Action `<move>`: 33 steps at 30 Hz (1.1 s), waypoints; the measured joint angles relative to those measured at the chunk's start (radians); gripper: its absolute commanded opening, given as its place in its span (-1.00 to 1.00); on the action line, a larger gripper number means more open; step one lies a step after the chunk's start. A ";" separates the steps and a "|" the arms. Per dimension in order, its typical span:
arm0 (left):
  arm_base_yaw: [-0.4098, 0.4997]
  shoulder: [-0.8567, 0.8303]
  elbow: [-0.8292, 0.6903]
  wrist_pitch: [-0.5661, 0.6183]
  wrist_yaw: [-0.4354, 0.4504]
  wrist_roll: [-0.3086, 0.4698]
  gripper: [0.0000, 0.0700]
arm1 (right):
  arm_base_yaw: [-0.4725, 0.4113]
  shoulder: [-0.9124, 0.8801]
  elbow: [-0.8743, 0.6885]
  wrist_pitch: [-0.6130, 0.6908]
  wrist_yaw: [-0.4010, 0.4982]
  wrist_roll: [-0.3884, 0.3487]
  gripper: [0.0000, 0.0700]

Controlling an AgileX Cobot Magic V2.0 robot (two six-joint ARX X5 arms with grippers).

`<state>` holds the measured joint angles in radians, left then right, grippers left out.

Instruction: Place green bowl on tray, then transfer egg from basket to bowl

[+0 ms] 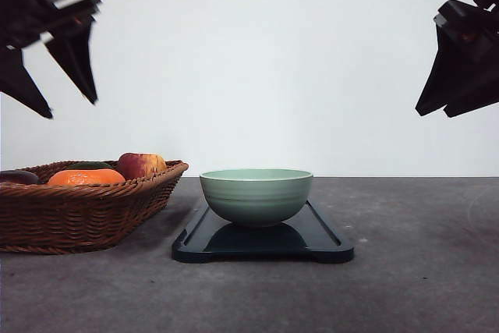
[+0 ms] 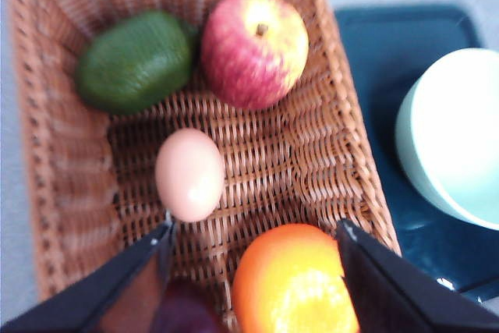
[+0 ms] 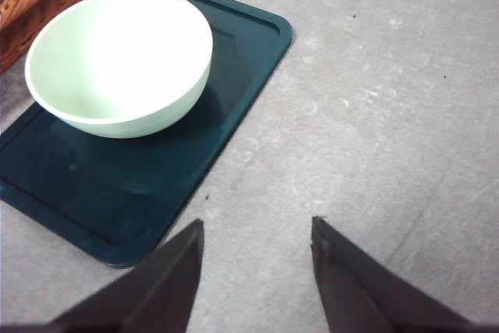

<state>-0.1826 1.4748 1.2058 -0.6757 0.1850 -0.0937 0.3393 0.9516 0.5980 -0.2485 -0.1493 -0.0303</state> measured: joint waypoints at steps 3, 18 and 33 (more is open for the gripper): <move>-0.011 0.082 0.049 -0.007 -0.034 0.001 0.24 | 0.000 0.000 0.000 0.000 0.000 0.000 -0.24; -0.018 0.284 0.086 0.066 -0.131 0.027 0.24 | 0.000 0.000 0.000 0.015 -0.001 0.000 -0.24; -0.018 0.326 0.087 0.079 -0.131 0.027 0.23 | 0.000 0.000 0.000 0.016 -0.001 0.000 -0.24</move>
<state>-0.2005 1.8004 1.2930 -0.5971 0.0540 -0.0666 0.3393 0.9516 0.5980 -0.2329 -0.1501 -0.0307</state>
